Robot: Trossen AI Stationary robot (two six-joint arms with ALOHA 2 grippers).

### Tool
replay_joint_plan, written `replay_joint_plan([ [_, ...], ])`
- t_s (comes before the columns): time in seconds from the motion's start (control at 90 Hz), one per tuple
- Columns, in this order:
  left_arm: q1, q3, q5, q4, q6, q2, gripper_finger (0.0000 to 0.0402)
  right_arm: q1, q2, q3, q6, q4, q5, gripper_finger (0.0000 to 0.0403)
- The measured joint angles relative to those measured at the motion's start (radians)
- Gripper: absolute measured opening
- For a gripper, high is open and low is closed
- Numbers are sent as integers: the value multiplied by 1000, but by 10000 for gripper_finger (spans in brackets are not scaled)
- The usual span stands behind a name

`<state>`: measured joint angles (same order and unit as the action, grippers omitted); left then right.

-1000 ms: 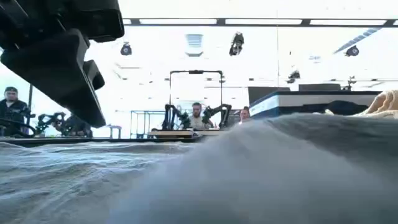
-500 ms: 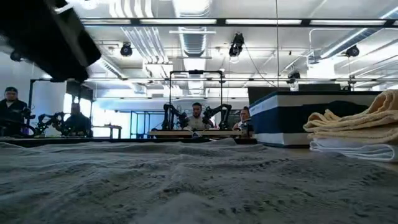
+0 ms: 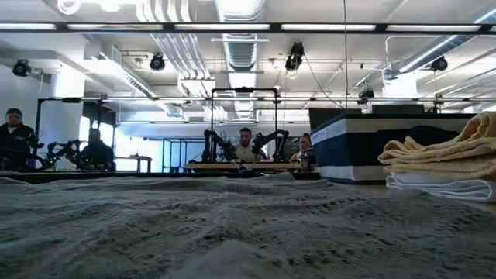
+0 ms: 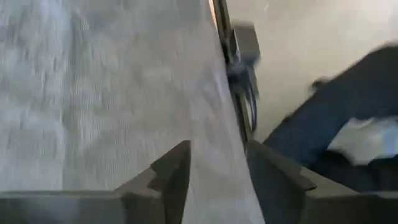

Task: Fold towel
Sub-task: Fold the gray towel

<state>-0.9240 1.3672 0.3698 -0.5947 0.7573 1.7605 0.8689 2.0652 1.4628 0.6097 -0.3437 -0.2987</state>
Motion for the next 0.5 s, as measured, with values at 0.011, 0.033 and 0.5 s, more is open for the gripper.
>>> replay_joint_plan([
  [0.011,-11,15,7,-24,10,9,155,-1,1,0,-2,0,-1,239],
  [0.033,-30,45,18,-69,29,28,157,-3,4,0,-7,1,0,237],
  [0.5,-271,352,0,-359,288,366,149,-16,15,0,-156,5,-35,223],
])
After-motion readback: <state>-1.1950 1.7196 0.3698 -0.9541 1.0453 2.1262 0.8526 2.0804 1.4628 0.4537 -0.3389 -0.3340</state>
